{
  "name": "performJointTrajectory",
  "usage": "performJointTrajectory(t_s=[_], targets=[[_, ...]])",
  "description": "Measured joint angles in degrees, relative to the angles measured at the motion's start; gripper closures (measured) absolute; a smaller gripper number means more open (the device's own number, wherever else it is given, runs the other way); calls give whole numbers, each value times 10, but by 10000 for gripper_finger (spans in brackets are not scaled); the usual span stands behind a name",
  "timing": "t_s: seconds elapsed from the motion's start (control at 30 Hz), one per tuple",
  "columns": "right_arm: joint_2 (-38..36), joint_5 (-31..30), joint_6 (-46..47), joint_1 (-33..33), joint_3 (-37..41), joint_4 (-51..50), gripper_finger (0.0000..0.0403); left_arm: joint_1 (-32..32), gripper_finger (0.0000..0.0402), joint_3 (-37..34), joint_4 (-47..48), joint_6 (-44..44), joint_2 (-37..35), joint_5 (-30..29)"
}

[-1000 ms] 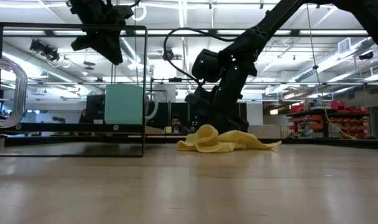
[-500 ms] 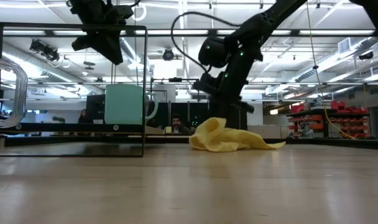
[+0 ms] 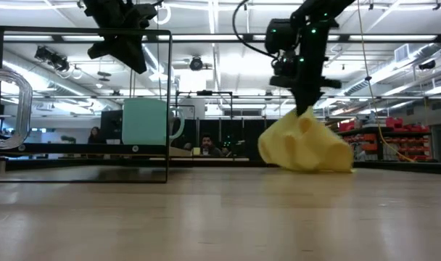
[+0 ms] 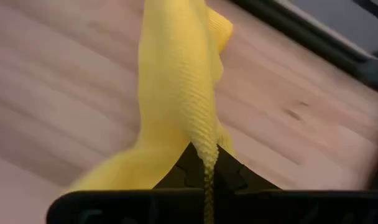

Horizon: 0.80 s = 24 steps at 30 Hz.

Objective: Stack small to large cups/mugs on shelf
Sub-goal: Put the blue mug on the shelf

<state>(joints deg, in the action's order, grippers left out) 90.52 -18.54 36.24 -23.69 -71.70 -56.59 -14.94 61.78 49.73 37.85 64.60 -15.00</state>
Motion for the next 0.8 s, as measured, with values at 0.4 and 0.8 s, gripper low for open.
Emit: performJointTrajectory(t_s=[0.4, 0.8], targets=[[-11, -5, 28, -52, 0, -87, 401, 0, 346, 0, -2, -2, 0, 0], [25, 60, 13, -95, 97, -18, 401, 0, 340, 0, -2, -2, 0, 0]])
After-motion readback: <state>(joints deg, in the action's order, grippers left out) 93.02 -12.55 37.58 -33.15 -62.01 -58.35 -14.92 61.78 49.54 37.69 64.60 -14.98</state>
